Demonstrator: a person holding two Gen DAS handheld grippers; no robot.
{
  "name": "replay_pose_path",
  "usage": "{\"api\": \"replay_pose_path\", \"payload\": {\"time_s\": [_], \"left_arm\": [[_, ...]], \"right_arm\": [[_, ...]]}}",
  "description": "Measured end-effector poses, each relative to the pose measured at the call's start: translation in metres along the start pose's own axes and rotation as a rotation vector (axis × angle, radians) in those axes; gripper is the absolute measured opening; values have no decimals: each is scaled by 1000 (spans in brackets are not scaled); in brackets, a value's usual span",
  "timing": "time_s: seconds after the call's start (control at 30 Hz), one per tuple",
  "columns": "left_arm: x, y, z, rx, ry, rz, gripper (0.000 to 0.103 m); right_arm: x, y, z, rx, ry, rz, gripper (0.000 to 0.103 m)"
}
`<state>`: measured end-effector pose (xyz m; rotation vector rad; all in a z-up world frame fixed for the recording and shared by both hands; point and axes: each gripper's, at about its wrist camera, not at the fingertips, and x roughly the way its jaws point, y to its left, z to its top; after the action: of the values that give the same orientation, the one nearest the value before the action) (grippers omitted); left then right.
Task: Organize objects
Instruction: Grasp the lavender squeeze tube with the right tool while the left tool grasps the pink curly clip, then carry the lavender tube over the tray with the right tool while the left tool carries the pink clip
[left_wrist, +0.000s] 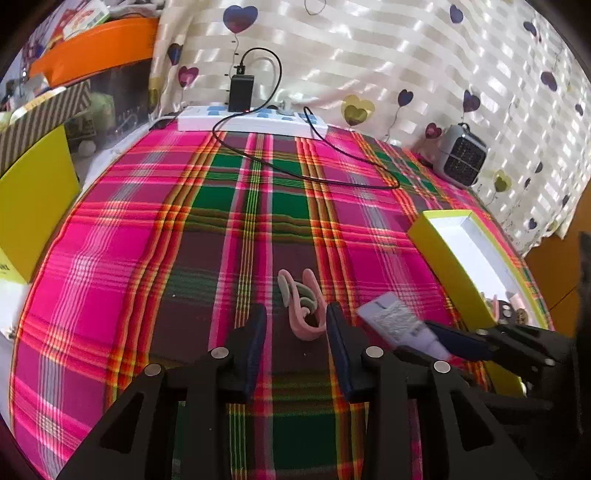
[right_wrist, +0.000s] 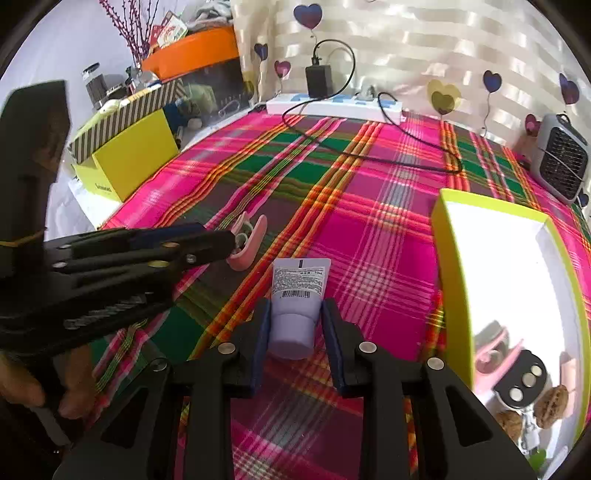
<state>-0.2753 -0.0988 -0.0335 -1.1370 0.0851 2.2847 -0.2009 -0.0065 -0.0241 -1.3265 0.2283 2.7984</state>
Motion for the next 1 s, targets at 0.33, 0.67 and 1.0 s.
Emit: {"api": "replay_pose_path", "payload": {"time_s": [0.33, 0.67, 1.0], "left_arm": [[11, -11, 4, 18, -5, 26, 33], [25, -20, 4, 64, 13, 83, 32], [25, -15, 4, 50, -5, 101, 21]], "right_arm": [[-18, -16, -2, 38, -48, -19, 29], [-25, -25, -4, 56, -69, -14, 29], [-27, -24, -6, 48, -78, -7, 29]]}}
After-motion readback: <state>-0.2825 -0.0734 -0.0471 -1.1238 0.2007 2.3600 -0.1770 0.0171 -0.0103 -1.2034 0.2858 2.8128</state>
